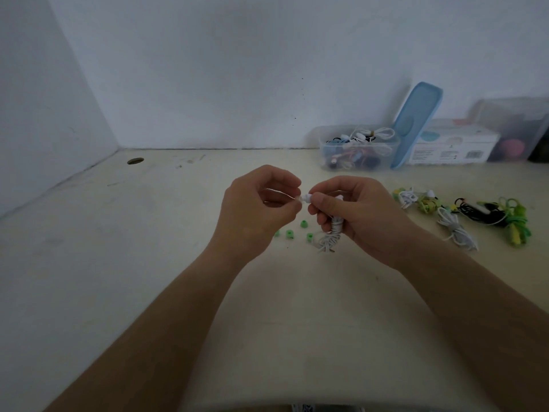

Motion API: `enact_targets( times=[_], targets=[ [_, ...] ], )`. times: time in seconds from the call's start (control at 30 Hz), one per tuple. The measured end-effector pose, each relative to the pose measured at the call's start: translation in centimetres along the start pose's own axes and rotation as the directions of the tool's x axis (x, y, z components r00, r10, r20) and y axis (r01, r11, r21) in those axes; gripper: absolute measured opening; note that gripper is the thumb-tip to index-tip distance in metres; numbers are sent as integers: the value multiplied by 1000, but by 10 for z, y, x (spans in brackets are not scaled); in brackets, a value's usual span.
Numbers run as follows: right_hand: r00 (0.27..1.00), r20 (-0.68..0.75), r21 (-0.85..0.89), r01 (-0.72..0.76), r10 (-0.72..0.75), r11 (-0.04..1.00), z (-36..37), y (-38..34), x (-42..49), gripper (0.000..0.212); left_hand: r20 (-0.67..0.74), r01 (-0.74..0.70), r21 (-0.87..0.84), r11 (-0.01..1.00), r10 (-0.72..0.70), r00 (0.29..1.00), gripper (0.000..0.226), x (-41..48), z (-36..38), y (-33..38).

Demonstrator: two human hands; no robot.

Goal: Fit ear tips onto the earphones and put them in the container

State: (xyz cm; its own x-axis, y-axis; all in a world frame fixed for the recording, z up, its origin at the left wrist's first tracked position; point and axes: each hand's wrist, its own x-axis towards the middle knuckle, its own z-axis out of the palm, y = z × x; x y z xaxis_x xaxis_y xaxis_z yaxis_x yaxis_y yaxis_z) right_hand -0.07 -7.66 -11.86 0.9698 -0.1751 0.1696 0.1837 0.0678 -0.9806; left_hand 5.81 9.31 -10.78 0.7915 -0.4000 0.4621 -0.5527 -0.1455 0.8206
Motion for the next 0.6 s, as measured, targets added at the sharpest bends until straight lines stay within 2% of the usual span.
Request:
enact_targets(
  times=[0.3,0.6],
  targets=[
    [1000,10,-3,14,-14,1000,-2,-1,0,15,29,43,-194,980,-38,999,25,1,-2,1],
    [999,50,33,3,-5,999,-5,-3,0,26,82,108,-291,951,-88,993,26,1,-5,3]
  ],
)
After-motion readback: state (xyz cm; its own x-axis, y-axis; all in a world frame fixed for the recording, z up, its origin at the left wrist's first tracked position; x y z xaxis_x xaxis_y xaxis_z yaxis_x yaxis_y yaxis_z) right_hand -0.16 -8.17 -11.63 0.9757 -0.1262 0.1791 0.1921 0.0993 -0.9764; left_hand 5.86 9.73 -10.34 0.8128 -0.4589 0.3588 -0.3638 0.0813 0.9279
